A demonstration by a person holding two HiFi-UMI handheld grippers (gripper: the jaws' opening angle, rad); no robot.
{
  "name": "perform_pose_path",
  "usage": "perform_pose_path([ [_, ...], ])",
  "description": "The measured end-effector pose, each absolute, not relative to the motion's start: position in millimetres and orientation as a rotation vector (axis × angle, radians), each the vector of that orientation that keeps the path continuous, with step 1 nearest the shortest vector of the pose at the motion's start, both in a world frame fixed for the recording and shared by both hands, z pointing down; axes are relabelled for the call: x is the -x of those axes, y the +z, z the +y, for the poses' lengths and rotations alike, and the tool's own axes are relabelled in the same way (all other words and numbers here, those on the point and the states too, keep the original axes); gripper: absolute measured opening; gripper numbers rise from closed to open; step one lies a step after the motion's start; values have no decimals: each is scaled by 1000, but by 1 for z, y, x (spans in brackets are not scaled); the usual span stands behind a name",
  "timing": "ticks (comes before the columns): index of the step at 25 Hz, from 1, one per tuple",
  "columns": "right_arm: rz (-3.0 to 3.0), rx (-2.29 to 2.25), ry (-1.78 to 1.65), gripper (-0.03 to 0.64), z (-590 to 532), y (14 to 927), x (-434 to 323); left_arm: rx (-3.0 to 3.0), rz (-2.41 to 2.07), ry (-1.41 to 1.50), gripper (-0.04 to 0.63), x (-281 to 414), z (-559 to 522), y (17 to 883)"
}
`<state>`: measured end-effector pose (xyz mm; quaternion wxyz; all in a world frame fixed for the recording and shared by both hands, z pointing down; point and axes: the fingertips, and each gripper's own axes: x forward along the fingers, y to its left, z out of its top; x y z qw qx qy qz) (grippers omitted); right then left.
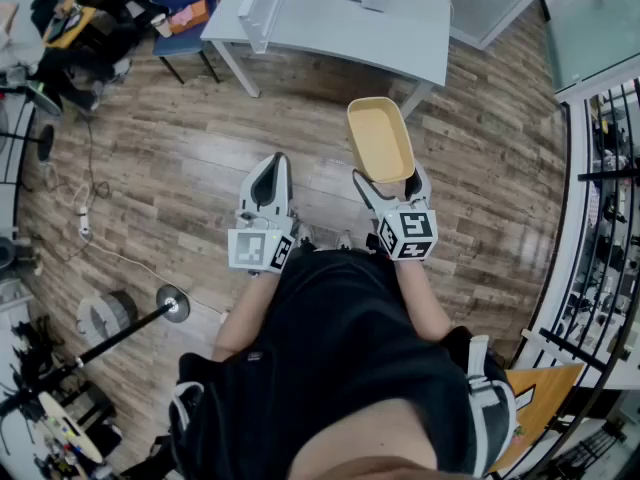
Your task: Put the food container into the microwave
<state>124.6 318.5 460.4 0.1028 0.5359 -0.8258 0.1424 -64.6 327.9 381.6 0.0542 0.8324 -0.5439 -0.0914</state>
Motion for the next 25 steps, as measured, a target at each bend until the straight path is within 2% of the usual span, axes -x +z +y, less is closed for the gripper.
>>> perform_pose_path([
  [14, -2435, -1590, 429, 515, 311, 462, -105, -2511, -1651, -280, 23, 86, 326, 385],
  [25, -2396, -1666, 424, 517, 263, 470, -53, -2556, -1522, -306, 23, 133, 282, 394],
])
